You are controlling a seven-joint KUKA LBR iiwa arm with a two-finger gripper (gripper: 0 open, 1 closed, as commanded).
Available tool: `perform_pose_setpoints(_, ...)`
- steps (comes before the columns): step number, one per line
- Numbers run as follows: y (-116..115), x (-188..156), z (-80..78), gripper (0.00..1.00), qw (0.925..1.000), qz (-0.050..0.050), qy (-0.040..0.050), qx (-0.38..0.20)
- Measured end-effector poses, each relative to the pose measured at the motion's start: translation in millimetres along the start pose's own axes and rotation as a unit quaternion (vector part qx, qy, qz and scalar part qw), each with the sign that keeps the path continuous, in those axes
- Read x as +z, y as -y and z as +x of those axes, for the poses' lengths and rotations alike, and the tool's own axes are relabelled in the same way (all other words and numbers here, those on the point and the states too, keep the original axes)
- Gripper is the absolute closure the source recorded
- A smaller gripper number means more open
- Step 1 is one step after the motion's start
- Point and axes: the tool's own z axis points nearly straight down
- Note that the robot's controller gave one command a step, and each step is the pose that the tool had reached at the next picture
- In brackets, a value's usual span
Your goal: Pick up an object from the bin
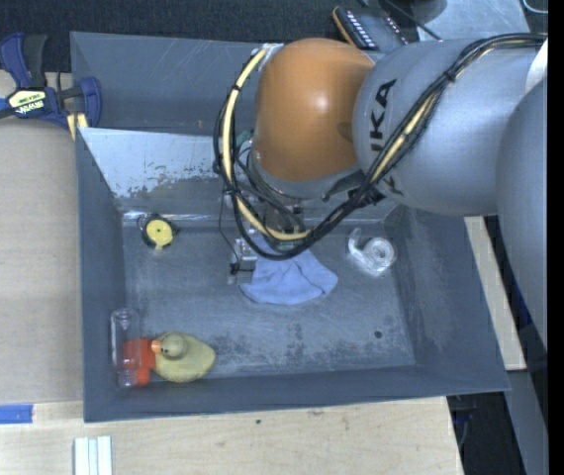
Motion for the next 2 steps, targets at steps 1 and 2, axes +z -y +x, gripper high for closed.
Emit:
perform_pose_setpoints(1,1,-5,-1.7,0.0,1.0,-0.001,0.0044,0.002)
perform_pose_setpoints(2,36,89,-34.0,0.0,0.9874,0.0,0.0021,-0.158)
